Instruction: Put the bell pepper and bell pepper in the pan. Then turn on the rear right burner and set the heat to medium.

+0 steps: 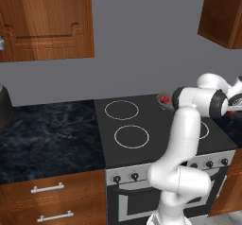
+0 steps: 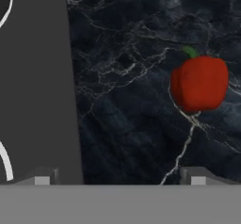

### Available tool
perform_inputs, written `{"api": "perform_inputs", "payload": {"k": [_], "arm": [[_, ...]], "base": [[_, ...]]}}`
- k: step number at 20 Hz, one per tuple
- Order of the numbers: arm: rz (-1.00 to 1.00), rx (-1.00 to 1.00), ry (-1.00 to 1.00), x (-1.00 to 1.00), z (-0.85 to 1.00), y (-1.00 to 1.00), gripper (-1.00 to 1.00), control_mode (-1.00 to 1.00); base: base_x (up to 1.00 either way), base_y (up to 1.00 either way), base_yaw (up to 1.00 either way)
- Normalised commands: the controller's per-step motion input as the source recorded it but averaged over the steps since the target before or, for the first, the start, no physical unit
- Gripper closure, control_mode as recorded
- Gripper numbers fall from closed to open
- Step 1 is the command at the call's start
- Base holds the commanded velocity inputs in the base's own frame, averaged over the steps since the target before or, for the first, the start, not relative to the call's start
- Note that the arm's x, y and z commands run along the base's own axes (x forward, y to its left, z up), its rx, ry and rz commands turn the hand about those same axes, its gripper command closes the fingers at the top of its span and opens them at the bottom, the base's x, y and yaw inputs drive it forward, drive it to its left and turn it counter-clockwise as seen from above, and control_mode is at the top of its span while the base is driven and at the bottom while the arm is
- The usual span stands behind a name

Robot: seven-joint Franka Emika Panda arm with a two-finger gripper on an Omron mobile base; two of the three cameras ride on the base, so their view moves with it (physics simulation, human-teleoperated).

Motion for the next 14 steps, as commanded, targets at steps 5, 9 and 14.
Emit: {"api": "perform_inputs", "payload": {"k": [5, 9, 14], "arm": [[0.0, 0.0, 0.14, 0.04, 0.22, -0.24, -1.0, -1.0], [0.0, 0.0, 0.19, 0.23, 0.0, -0.13, -1.0, -1.0], [0.0, 0.0, 0.12, 0.19, -0.01, -0.12, -1.0, -1.0]], "base": [[0.0, 0.0, 0.0], [0.0, 0.0, 0.0], [0.0, 0.0, 0.0]]}}
